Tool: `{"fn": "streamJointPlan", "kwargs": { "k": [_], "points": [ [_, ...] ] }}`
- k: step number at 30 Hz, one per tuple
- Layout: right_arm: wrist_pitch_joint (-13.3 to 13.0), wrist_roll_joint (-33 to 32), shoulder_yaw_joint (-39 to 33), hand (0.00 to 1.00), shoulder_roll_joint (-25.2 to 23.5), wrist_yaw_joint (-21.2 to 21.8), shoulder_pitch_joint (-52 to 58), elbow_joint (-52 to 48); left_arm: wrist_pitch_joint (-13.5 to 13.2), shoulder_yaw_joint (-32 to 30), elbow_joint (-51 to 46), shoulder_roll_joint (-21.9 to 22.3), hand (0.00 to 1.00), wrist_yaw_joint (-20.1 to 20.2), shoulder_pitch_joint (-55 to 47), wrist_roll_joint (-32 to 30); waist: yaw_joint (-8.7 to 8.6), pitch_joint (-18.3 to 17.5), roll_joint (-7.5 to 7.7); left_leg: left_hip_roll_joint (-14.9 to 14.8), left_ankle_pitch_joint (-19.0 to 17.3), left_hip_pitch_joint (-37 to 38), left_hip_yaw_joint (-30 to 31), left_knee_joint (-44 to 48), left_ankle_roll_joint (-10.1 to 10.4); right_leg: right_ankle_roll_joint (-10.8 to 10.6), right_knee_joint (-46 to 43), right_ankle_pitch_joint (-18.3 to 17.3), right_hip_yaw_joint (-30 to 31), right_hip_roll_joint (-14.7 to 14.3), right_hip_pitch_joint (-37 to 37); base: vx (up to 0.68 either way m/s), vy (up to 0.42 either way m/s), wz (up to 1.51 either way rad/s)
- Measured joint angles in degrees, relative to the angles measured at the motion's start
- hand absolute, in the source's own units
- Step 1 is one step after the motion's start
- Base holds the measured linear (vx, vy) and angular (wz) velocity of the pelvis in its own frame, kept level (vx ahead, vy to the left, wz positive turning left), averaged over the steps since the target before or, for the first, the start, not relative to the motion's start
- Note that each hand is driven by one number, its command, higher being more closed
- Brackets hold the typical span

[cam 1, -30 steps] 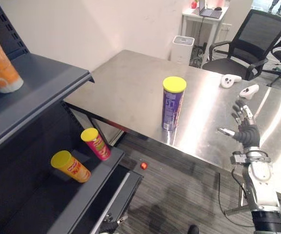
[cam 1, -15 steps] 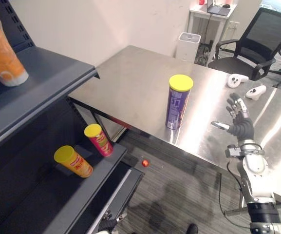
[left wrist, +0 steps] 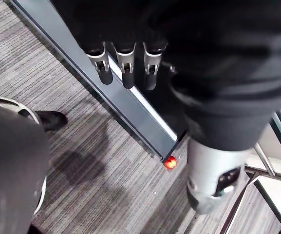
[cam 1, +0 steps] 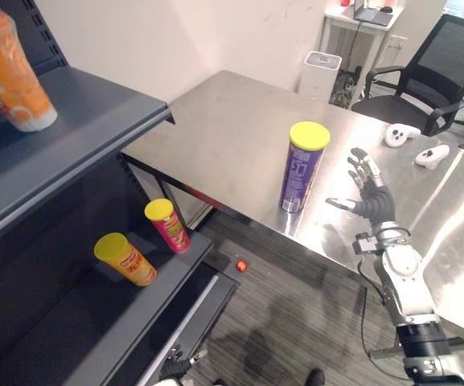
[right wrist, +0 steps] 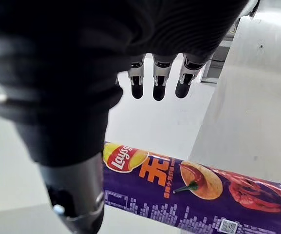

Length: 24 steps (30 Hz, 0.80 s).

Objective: Put the gum and the chips on the shelf.

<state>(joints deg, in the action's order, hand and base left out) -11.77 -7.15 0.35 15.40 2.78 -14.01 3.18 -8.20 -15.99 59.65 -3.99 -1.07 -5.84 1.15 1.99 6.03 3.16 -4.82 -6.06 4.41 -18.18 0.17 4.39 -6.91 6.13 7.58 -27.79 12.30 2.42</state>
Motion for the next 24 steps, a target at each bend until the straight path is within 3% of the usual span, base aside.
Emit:
{"fn": "streamJointPlan", "kwargs": {
  "k": [6, 24],
  "points": [
    [1.27, 0.78, 0.53, 0.0, -0.02, 0.15, -1.25, 0.97, 0.03, 0.01, -0.11, -0.76, 0.0, -0.08, -0.52, -0.01, 0.4, 0.66, 0.09, 0.01, 0.0, -0.12, 0.05, 0.0, 0.0, 0.0, 0.0, 0.0, -0.06, 0.0, -0.07, 0.0, 0.0, 0.0],
    [1.88, 2.23, 0.54, 0.0, 0.03, -1.77, -7.17, 7.06, 0.14, 0.13, 0.76, -1.22, 0.0, -0.42, -2.89, 0.05, 2.67, 2.12, 0.35, 0.18, 1.37, -1.22, 1.71, -0.97, -0.09, 0.01, 0.01, 0.01, -1.64, 0.08, -0.4, -0.01, -0.006, 0.05]
  ]
}}
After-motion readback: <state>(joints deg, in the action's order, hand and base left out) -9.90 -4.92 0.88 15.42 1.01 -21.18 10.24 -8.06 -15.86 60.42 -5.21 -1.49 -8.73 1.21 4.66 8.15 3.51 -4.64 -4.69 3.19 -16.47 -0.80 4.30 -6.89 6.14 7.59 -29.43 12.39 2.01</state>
